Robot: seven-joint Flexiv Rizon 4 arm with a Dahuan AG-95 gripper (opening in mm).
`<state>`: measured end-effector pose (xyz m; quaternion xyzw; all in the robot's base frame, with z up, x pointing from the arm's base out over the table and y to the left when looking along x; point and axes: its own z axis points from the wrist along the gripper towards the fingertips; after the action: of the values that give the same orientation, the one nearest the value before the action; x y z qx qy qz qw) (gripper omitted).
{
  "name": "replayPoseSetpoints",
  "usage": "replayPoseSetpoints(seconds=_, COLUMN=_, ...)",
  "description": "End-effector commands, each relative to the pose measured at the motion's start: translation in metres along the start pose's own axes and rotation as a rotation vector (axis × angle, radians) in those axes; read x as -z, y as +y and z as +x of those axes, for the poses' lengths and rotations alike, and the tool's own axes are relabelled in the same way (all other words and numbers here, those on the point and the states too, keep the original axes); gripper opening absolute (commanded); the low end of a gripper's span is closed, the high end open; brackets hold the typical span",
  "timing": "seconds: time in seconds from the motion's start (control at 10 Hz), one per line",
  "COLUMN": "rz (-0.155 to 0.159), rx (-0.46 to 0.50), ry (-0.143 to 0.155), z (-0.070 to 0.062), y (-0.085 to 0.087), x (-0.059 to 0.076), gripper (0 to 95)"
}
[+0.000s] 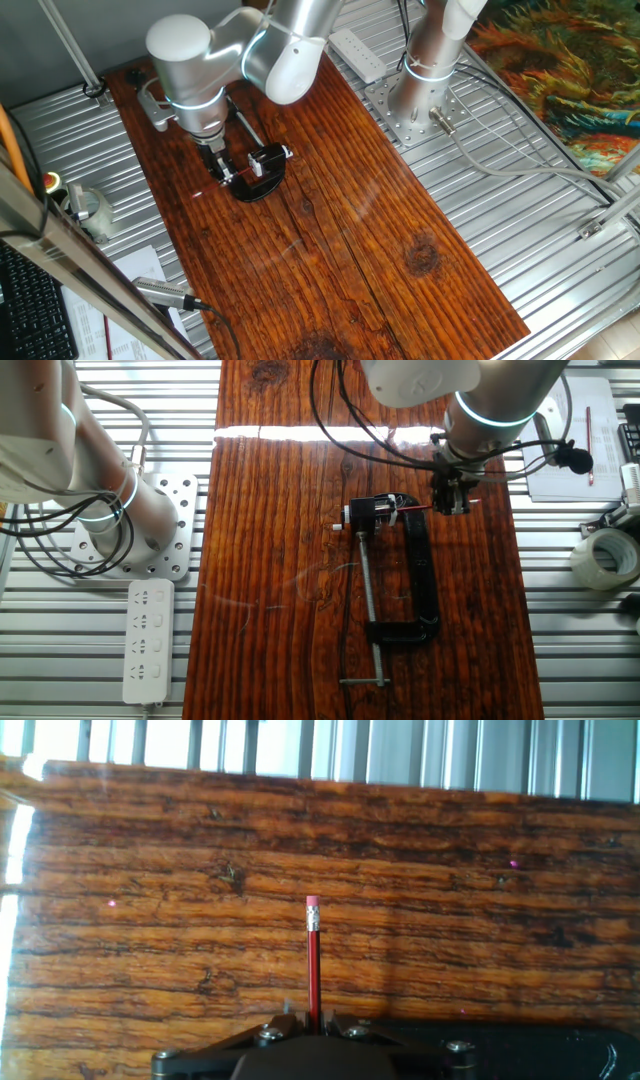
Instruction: Insert the pencil into the pencil sharpener
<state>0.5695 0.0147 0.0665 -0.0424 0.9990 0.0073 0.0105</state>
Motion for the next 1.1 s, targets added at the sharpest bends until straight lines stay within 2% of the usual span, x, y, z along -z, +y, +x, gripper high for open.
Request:
replayPoseSetpoints(seconds=0.1, rz=-0.001, rx=-0.001, ry=0.001, z=0.001, y=0.001, x=0.0, gripper=0.0)
replayPoseSetpoints(seconds=1.1, rz=0.002, rx=0.0, ry=0.005, z=0.024, y=0.003, x=0.0, gripper=0.0)
